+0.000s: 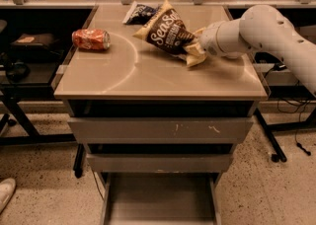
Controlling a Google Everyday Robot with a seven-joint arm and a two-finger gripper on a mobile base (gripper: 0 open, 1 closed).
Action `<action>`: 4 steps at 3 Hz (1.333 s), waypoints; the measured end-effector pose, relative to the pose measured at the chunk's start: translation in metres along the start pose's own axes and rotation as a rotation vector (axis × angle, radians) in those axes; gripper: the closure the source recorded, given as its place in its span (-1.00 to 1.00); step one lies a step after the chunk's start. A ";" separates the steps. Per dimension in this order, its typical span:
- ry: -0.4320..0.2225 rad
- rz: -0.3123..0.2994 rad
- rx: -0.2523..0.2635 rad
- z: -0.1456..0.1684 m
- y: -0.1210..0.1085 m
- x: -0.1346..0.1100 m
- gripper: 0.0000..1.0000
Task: Pick brown chip bag from bottom drawer and place on counter
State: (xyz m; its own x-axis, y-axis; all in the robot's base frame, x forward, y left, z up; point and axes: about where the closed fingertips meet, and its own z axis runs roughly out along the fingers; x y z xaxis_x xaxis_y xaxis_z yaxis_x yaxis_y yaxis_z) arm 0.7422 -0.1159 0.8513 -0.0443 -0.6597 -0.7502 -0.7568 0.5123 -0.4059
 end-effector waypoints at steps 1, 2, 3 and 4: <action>0.000 0.000 0.000 0.000 0.000 0.000 -0.07; 0.000 0.000 0.000 0.000 0.000 0.000 -0.54; 0.000 0.000 0.000 0.000 0.000 0.000 -0.97; 0.000 0.000 0.000 0.000 0.000 0.000 -1.00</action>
Offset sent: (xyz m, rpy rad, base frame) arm 0.0000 0.0000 0.0000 0.0000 0.0000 0.0000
